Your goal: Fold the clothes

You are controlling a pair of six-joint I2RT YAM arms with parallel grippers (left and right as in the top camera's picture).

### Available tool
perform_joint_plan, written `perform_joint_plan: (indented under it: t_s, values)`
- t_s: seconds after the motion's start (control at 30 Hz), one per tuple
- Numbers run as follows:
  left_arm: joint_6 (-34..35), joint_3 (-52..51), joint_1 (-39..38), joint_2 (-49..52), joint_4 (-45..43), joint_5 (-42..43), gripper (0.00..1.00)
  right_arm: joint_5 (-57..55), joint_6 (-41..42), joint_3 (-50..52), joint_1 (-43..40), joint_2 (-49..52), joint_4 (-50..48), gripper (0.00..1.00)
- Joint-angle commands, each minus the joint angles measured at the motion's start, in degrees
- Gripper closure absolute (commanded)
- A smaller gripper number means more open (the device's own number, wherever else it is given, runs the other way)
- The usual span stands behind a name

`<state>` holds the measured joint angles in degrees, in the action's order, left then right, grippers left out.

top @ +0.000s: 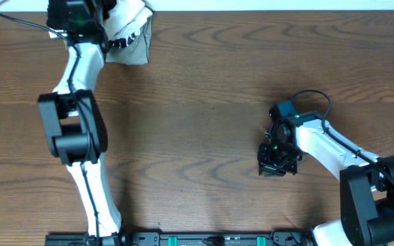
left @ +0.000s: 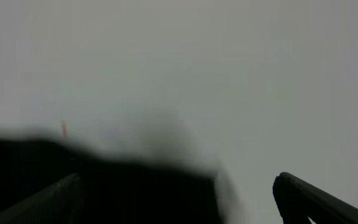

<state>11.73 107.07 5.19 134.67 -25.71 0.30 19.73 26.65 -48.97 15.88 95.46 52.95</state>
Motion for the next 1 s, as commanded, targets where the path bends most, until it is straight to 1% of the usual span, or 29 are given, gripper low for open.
perform_joint_plan:
  t_s: [0.0, 0.13, 0.27, 0.37, 0.47, 0.53, 0.63, 0.73, 0.83, 0.97]
  values:
    - [-1.2, 0.1, 0.6, 3.9, 0.3, 0.3, 0.02, 0.3, -0.6, 0.1, -0.1, -0.9, 0.2, 0.87]
    - [-1.2, 0.1, 0.4, 4.6, 0.3, 0.8, 0.02, 0.3, -0.6, 0.1, -0.1, -0.9, 0.2, 0.87]
    - [-1.2, 0.1, -0.3, 1.9, 0.2, 6.6, 0.02, 2.4, -0.6, 0.1, -0.1, -0.9, 0.3, 0.88]
    - [-1.2, 0.1, -1.4, -2.6, 0.9, 9.8, 0.02, 2.4, -0.6, 0.1, -0.1, -0.9, 0.3, 0.89]
    - [-1.2, 0.1, -2.3, -7.9, 2.8, 9.7, 0.02, 2.0, -0.6, 0.1, -0.1, -0.9, 0.3, 0.88]
    - [-1.2, 0.1, -2.4, -12.6, 5.7, 9.8, 0.02, 1.0, -0.4, 0.0, -0.1, -1.0, 0.2, 0.90]
    - [-1.2, 0.1, -2.3, -21.7, 13.6, 9.7, 0.02, -1.7, -0.4, -1.5, -0.2, -1.5, 0.2, 0.90]
    - [-1.2, 0.1, -2.3, -30.8, 23.3, 9.8, 0.02, -3.3, -0.4, -4.0, -0.2, -2.8, 0.7, 0.91]
    - [-1.2, 0.1, -2.3, -40.7, 35.9, 9.7, 0.02, -5.7, -0.7, -7.6, -0.2, -5.2, 2.4, 0.90]
    - [-1.2, 0.1, -2.3, -55.2, 56.4, 9.7, 0.02, -9.7, -1.1, -12.3, -0.2, -10.5, 5.0, 0.87]
